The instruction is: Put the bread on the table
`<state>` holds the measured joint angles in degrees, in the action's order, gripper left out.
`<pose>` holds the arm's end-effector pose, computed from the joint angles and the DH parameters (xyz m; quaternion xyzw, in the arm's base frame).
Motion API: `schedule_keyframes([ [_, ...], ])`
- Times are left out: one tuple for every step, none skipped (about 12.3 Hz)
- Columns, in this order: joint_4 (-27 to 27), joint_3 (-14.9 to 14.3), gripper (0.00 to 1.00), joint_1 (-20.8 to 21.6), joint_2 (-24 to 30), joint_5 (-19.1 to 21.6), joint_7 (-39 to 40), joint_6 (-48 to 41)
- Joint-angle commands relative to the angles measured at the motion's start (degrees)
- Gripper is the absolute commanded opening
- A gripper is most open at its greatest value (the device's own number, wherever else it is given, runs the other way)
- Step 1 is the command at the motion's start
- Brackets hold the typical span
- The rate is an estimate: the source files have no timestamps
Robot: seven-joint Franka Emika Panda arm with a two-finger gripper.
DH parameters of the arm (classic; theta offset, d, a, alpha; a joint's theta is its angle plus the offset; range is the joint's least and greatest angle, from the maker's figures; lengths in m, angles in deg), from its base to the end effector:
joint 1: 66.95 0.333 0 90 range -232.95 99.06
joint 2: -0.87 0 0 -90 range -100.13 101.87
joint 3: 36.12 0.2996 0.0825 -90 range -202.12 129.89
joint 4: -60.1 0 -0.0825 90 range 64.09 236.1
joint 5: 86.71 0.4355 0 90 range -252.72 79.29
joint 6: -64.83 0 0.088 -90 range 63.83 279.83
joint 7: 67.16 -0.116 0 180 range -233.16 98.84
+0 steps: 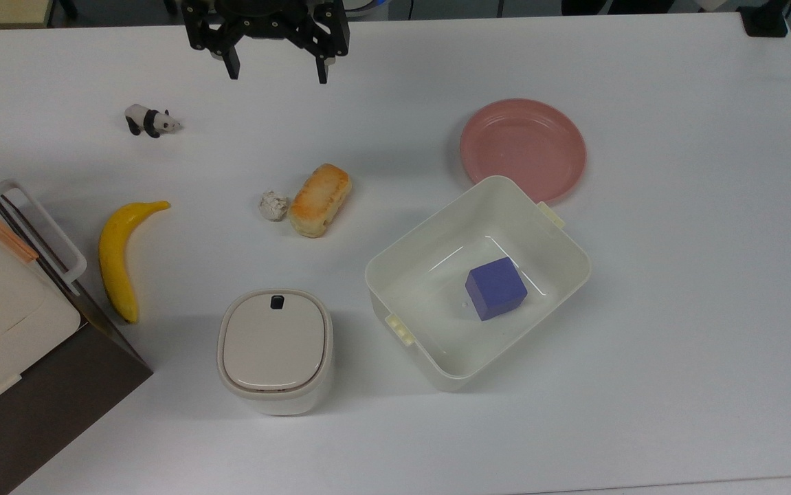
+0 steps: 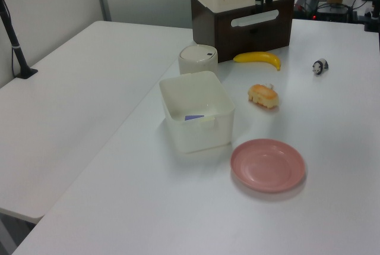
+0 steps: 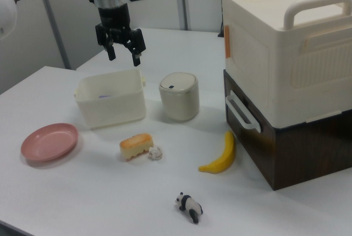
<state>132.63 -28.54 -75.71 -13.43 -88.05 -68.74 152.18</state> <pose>0.6722 -0.0279 0.5954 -0.9996 0.0268 -0.0056 0.0046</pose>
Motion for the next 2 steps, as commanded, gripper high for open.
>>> schedule_keyframes([
  [-0.9, -0.28, 1.0, 0.59, -0.29, -0.77, 0.62, -0.26],
  [-0.9, -0.2, 1.0, 0.68, -0.38, -0.77, 0.62, -0.16],
])
